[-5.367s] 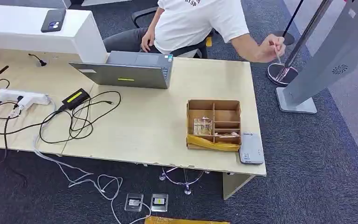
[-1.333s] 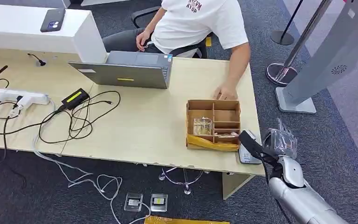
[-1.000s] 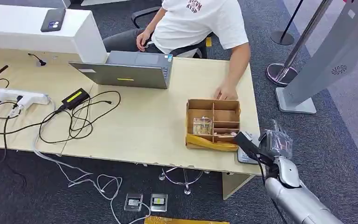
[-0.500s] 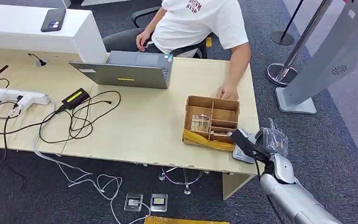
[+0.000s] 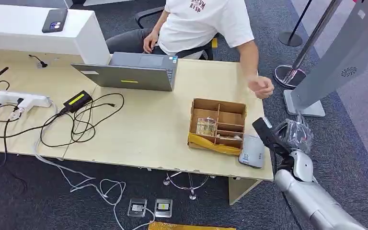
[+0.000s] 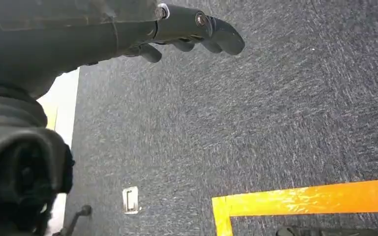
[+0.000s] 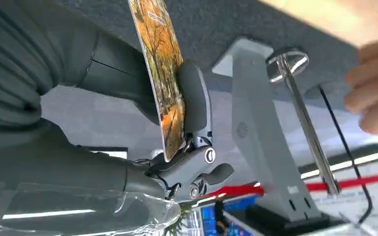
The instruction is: Pass the card to the sensor for recognition and then transmit it.
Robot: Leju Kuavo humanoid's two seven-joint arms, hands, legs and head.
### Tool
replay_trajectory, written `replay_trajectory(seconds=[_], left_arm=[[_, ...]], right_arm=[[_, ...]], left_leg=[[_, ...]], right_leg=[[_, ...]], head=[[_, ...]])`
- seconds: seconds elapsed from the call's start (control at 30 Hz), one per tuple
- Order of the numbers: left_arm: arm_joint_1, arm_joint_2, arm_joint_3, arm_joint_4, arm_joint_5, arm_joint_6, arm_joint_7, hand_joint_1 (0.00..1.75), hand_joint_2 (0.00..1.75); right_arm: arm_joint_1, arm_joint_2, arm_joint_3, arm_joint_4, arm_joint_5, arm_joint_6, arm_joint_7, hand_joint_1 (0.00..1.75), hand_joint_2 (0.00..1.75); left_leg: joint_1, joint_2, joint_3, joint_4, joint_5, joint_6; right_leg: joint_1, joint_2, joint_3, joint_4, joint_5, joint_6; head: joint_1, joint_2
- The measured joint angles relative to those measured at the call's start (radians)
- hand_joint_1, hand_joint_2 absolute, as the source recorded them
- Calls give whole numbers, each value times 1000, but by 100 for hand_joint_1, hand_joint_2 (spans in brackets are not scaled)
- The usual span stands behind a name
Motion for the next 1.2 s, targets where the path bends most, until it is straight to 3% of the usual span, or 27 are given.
replay_trajectory(seconds=[0.2,0.4,0.53,1.0,1.03,1.07,1.2], left_arm=[[0,0,-18,0,-13,0,0,0,0],[-11,0,-43,0,-54,-16,14,0,0],[-26,1,-62,0,-75,-27,33,0,0],[-44,4,-77,0,-117,-49,55,0,0],[-45,5,-78,0,-119,-55,56,0,0],[-46,5,-80,0,-121,-57,57,0,0],[-49,6,-85,0,-128,-66,65,0,0]], right_arm=[[-46,-47,-38,-140,90,21,47,175,175],[-130,-63,-42,-228,189,150,92,175,175],[-178,-60,-31,-231,221,196,94,175,175],[-307,106,68,-58,304,193,42,175,175],[-310,115,73,-46,307,193,42,138,175],[-313,122,78,-36,309,193,42,0,175],[-322,145,93,7,300,187,43,0,175]], left_leg=[[0,0,0,0,0,0],[0,0,0,0,0,-1],[0,0,0,0,1,-1],[2,-1,-1,0,1,-2],[2,-1,-1,0,1,-2],[2,-1,-1,0,1,-2],[2,-1,0,0,1,-2]], right_leg=[[0,0,0,0,0,0],[0,0,0,0,0,0],[0,0,0,1,0,0],[2,0,0,1,0,0],[2,0,0,1,0,0],[2,0,0,1,0,0],[2,0,0,0,0,0]], head=[[0,0],[0,0],[0,0],[0,0],[0,0],[0,0],[0,0]])
